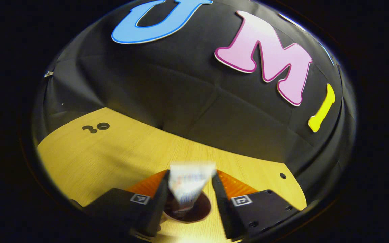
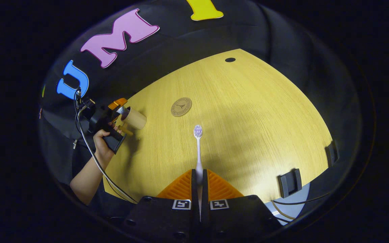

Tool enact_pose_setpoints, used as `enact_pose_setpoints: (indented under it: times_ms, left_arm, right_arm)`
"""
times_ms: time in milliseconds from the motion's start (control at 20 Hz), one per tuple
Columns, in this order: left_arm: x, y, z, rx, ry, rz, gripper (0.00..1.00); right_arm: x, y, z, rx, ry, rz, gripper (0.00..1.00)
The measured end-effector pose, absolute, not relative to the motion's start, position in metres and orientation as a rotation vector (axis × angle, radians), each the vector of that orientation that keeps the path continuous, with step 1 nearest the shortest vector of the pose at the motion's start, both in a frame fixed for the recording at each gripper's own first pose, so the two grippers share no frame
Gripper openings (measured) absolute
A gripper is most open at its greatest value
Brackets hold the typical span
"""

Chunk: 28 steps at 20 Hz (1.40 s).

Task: Put the toothbrush and toothpaste on the desktop into the cup, then pick up the cup and place it on the coaster on the desktop.

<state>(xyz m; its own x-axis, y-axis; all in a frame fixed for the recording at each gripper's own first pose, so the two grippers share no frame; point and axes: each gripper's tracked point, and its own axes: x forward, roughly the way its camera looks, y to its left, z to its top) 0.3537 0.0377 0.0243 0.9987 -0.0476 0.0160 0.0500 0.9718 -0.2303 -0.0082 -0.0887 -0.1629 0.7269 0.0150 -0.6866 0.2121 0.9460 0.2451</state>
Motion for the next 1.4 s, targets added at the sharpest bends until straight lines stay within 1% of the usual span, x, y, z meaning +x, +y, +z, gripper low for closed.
enact_pose_setpoints:
  times_ms: [50,100,150,200,300,450,650,850,1100,1300,1400]
  left_arm:
    - [0.345,0.040,0.030,-0.219,-0.023,-0.047,0.84]
    - [0.332,0.045,0.035,-0.205,-0.034,-0.036,0.86]
    - [0.316,0.050,0.039,-0.197,-0.041,-0.037,0.96]
    - [0.301,0.053,0.040,-0.188,-0.048,-0.034,0.99]
    - [0.265,0.068,0.042,-0.172,-0.062,-0.023,0.98]
    - [0.208,0.089,0.028,-0.145,-0.050,-0.004,0.98]
    - [0.142,0.111,-0.019,-0.138,0.030,0.045,0.98]
    - [0.096,0.124,-0.061,-0.195,0.104,0.095,0.98]
    - [0.074,0.127,-0.085,-0.219,0.141,0.130,0.98]
    - [0.078,0.123,-0.084,-0.223,0.142,0.136,0.98]
    - [0.086,0.118,-0.078,-0.221,0.124,0.127,0.98]
  right_arm:
    - [-0.003,-0.086,-0.163,0.316,0.751,-0.102,0.06]
    - [0.002,-0.082,-0.162,0.312,0.748,-0.089,0.06]
    - [0.006,-0.078,-0.161,0.308,0.744,-0.077,0.06]
    - [0.011,-0.075,-0.160,0.303,0.741,-0.065,0.06]
    - [0.025,-0.066,-0.156,0.300,0.732,-0.037,0.06]
    - [0.048,-0.050,-0.147,0.287,0.705,0.011,0.06]
    - [0.082,-0.024,-0.129,0.263,0.660,0.082,0.06]
    - [0.121,0.004,-0.111,0.214,0.610,0.157,0.05]
    - [0.172,0.050,-0.089,0.158,0.528,0.263,0.05]
    - [0.210,0.085,-0.067,0.143,0.420,0.340,0.05]
    - [0.228,0.101,-0.067,0.163,0.404,0.371,0.06]
